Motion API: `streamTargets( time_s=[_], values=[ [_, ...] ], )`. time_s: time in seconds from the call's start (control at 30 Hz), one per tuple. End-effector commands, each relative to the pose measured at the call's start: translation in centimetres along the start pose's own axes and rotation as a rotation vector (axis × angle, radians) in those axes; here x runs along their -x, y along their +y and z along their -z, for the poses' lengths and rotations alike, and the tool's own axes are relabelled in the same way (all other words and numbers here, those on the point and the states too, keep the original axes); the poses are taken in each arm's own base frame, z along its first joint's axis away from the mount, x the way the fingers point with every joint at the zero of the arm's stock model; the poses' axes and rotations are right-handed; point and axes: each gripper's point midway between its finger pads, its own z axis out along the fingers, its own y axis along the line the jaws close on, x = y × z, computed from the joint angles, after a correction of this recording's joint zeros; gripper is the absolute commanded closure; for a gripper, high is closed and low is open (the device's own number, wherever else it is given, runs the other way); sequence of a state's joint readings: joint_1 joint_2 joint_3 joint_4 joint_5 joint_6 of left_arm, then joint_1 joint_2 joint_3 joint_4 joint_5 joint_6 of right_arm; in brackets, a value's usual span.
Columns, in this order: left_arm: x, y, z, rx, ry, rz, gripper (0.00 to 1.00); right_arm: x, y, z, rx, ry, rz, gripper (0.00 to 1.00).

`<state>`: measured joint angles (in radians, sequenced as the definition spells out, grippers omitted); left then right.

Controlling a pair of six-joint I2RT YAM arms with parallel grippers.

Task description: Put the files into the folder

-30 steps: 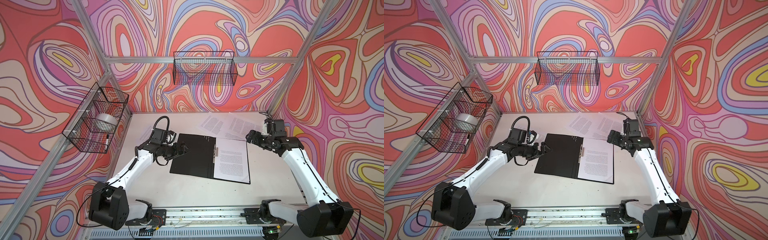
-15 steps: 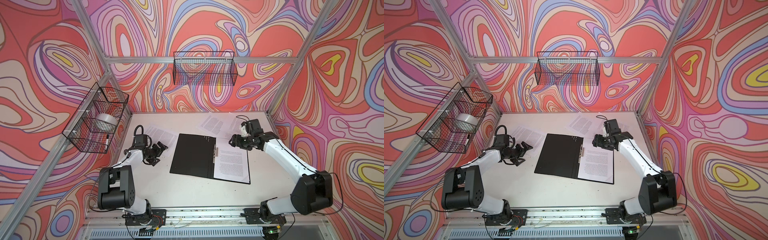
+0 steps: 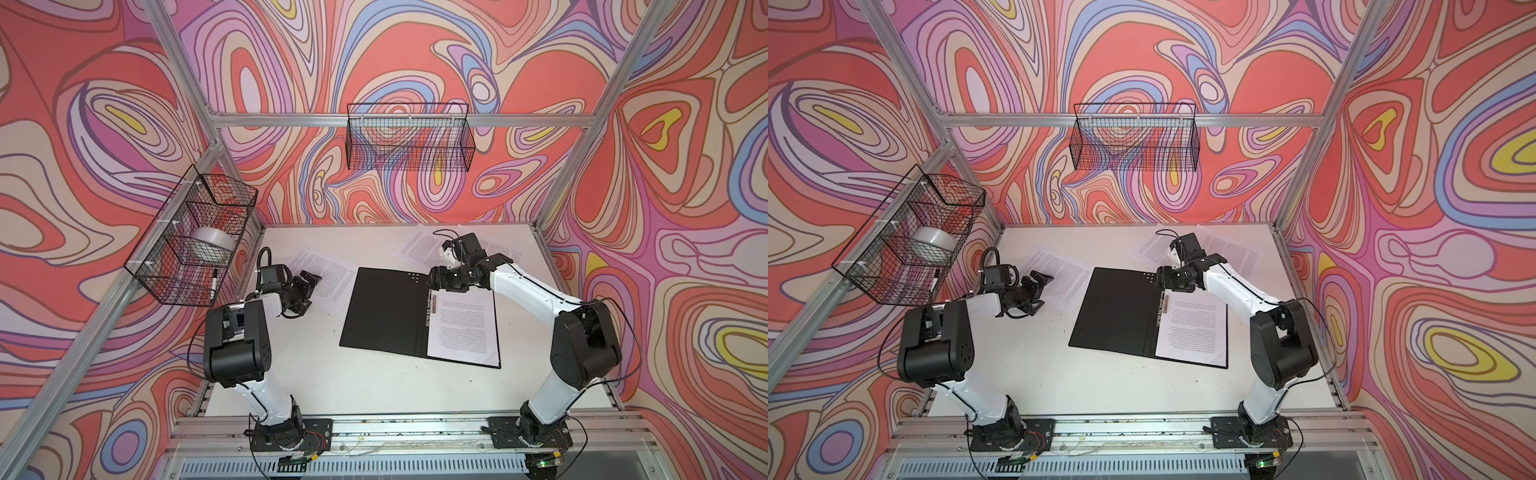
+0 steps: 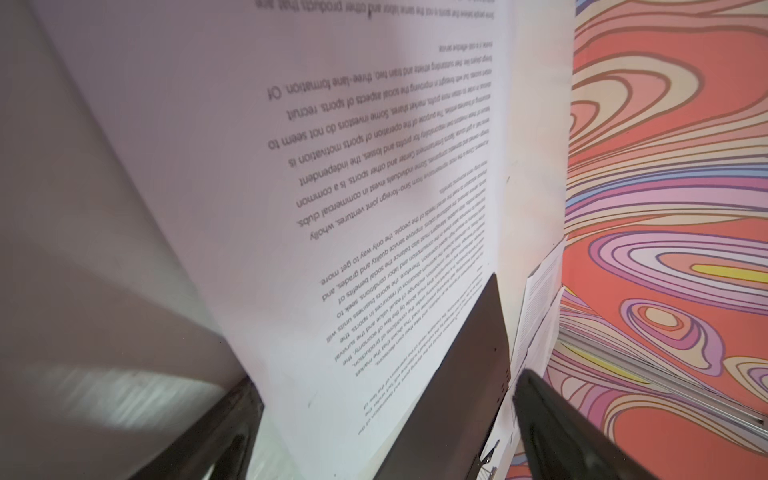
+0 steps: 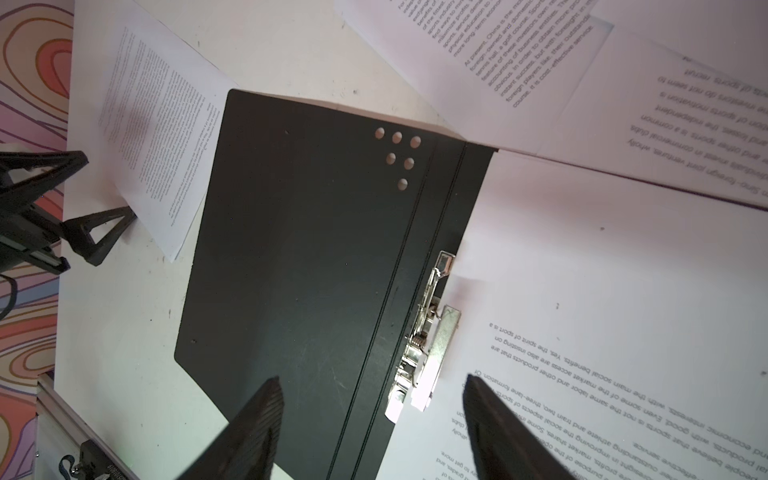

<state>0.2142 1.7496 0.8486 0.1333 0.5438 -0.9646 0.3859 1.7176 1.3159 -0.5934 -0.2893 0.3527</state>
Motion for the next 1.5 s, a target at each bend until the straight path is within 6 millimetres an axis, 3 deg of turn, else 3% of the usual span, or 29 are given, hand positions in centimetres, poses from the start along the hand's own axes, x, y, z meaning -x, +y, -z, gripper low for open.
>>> streamTargets(
  time_s=[0.0,0.1,0.33,0.5,0.63,0.73,0.8,1.0,1.27,1.37,1.47],
  values=[
    [-0.8,5.7,-2.0,0.102,-0.014,0.12,0.06,0.3,0.7,-0.3,0.033,-0.002,0.024,0.28],
    [-0.7,5.8,-2.7,0.045,-0.035,0.134,0.06,-0.1,0.6,-0.7,0.039,0.017,0.018,0.28],
    [0.5,2.6,-3.9,-0.159,-0.048,0.07,0.07,-0.8,0.8,-1.5,0.072,0.045,-0.001,0.28],
    [1.2,0.8,-4.0,-0.203,-0.041,0.045,0.16,-0.9,1.1,-1.8,0.096,0.052,-0.019,0.28],
    [1.7,0.8,-4.4,-0.176,-0.032,0.067,0.33,-1.3,1.0,-2.8,0.102,0.075,-0.036,0.29],
    [1.9,1.0,-4.9,-0.16,-0.034,0.091,0.52,-1.5,0.9,-2.8,0.101,0.083,-0.038,0.28],
    [2.2,1.2,-5.2,-0.155,-0.042,0.109,0.68,-1.4,0.9,-2.5,0.095,0.074,-0.029,0.27],
    [2.7,0.5,-5.0,-0.164,-0.048,0.11,1.0,-0.6,1.9,-0.3,0.107,0.035,0.0,0.24],
    [2.7,-1.5,-3.5,-0.183,-0.043,0.062,1.0,-0.5,2.0,0.7,0.106,0.018,0.009,0.23],
    [2.6,-2.7,-2.3,-0.201,-0.043,0.031,1.0,-0.1,3.0,1.3,0.149,-0.001,0.015,0.2],
    [2.4,-3.9,-1.0,-0.217,-0.045,0.008,1.0,0.4,4.5,2.0,0.234,-0.039,0.029,0.02]
  ],
)
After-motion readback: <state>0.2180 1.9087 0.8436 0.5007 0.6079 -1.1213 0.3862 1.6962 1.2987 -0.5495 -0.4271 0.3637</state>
